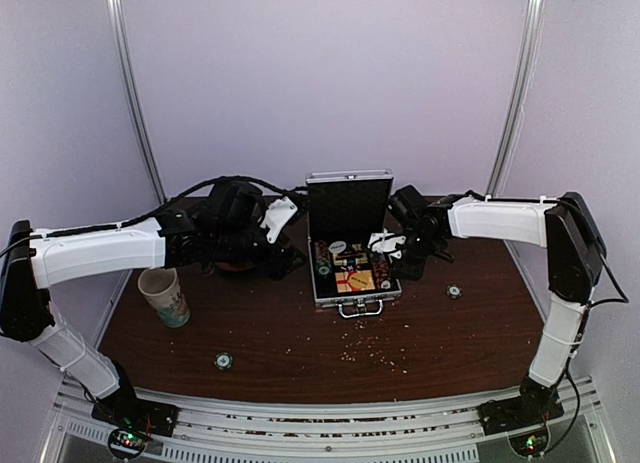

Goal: Pack up texas hold em set

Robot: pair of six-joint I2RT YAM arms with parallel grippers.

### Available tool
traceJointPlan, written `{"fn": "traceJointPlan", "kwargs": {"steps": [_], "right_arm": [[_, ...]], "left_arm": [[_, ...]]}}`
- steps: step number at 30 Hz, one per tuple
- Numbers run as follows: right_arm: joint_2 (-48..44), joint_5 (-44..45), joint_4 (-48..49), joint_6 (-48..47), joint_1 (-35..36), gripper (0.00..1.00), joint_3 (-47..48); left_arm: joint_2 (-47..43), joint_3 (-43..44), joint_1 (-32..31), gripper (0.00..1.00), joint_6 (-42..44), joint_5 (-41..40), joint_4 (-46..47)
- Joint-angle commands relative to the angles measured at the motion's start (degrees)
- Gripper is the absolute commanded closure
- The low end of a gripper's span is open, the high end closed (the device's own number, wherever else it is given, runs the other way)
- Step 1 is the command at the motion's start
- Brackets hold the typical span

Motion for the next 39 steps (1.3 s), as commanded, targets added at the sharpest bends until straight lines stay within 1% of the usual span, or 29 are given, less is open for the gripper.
{"fn": "traceJointPlan", "kwargs": {"steps": [1,5,9,11,19,28,33,39], "right_arm": [[2.2,-0.5,0.6,1.5,-0.2,0.51,1.4],[2.3,-2.9,-0.2,1.3,-0.2,0.51,1.7],[1.4,-4.5,0.6,1.7,-0.2,0.45,1.2],[1.7,-4.4,0.9,2.1,-0.2,0.43,1.3],[3.7,-5.2,2.3,3.8,-0.2,0.40,2.2],[7.6,-6.6,0.4,4.2,-0.2,0.35,5.0],[8.7,-4.1,1.6,5.8,-0.6,0.35,5.7],[8.8,-6.1,-0.1,4.9,-1.7,0.36,7.1]], "left_arm": [[1.0,0.9,-0.1,0.35,0.6,1.3,0.3],[1.3,1.0,0.0,0.35,0.6,1.5,0.2],[1.6,1.2,0.0,0.35,0.7,1.8,0.0],[1.7,1.3,0.0,0.35,0.7,1.8,-0.1],[1.7,1.3,0.0,0.35,0.7,1.9,-0.1],[1.7,1.3,0.0,0.35,0.9,1.9,-0.3],[1.8,1.3,0.0,0.35,0.9,2.0,-0.3],[2.0,1.4,0.0,0.35,1.0,2.0,-0.4]]}}
